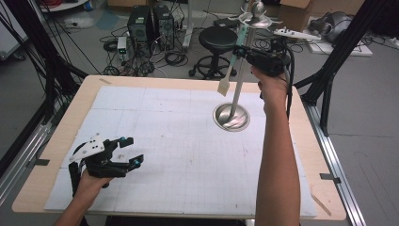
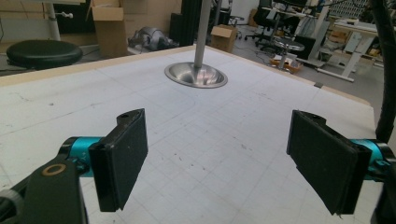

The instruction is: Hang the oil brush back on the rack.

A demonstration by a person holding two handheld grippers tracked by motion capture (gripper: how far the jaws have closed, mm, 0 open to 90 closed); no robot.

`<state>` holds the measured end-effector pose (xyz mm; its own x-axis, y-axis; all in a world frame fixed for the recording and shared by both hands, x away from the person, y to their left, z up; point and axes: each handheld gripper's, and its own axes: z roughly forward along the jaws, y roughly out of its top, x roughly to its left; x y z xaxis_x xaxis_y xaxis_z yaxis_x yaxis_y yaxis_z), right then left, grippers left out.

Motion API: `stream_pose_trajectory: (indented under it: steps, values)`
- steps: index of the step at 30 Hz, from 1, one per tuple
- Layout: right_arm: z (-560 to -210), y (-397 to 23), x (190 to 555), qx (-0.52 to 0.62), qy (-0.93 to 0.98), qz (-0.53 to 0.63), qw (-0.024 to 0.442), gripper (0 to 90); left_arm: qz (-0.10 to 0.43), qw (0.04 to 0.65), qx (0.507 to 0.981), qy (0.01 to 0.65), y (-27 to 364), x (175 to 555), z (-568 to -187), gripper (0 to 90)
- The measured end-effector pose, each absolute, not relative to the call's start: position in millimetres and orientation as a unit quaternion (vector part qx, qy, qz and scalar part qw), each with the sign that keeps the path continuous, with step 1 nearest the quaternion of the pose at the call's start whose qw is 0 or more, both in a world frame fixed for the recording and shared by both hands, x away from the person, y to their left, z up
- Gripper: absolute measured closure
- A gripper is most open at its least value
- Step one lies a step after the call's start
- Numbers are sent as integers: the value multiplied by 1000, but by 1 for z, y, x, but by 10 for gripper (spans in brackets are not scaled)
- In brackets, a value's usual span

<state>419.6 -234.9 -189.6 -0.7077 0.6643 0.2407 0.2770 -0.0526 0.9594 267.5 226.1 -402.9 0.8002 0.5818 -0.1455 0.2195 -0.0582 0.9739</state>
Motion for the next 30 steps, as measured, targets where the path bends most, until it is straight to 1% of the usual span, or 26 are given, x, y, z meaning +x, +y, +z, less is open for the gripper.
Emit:
stream_pose_trajectory:
  steps: [3, 4, 7, 9, 10, 14, 15, 17, 18, 21, 27, 30]
  values:
    - [-191, -235, 419, 354, 673, 632, 153, 815, 145, 625, 713, 281, 226, 268, -403, 208]
    - [-192, -235, 419, 355, 674, 629, 153, 789, 145, 625, 714, 281, 226, 268, -404, 208]
    - [-193, -234, 414, 366, 676, 619, 162, 587, 147, 623, 716, 281, 226, 269, -404, 208]
    - [-194, -234, 409, 380, 674, 604, 191, 419, 150, 624, 713, 282, 227, 269, -404, 208]
    - [-196, -235, 405, 383, 667, 606, 202, 360, 150, 627, 709, 285, 228, 268, -404, 208]
    - [-207, -238, 388, 382, 673, 592, 227, 271, 151, 632, 702, 290, 230, 269, -404, 206]
    - [-210, -239, 384, 381, 676, 588, 229, 263, 150, 634, 700, 293, 230, 269, -405, 206]
    - [-218, -241, 375, 379, 680, 582, 235, 199, 150, 636, 698, 294, 231, 269, -404, 206]
    - [-223, -243, 368, 380, 678, 584, 235, 178, 150, 637, 697, 294, 232, 269, -404, 206]
    - [-236, -247, 354, 380, 680, 580, 239, 159, 151, 638, 695, 295, 232, 268, -404, 206]
    - [-270, -259, 317, 350, 700, 569, 252, 159, 149, 645, 689, 296, 232, 267, -404, 206]
    - [-288, -265, 300, 348, 701, 569, 251, 158, 149, 645, 689, 296, 232, 267, -404, 205]
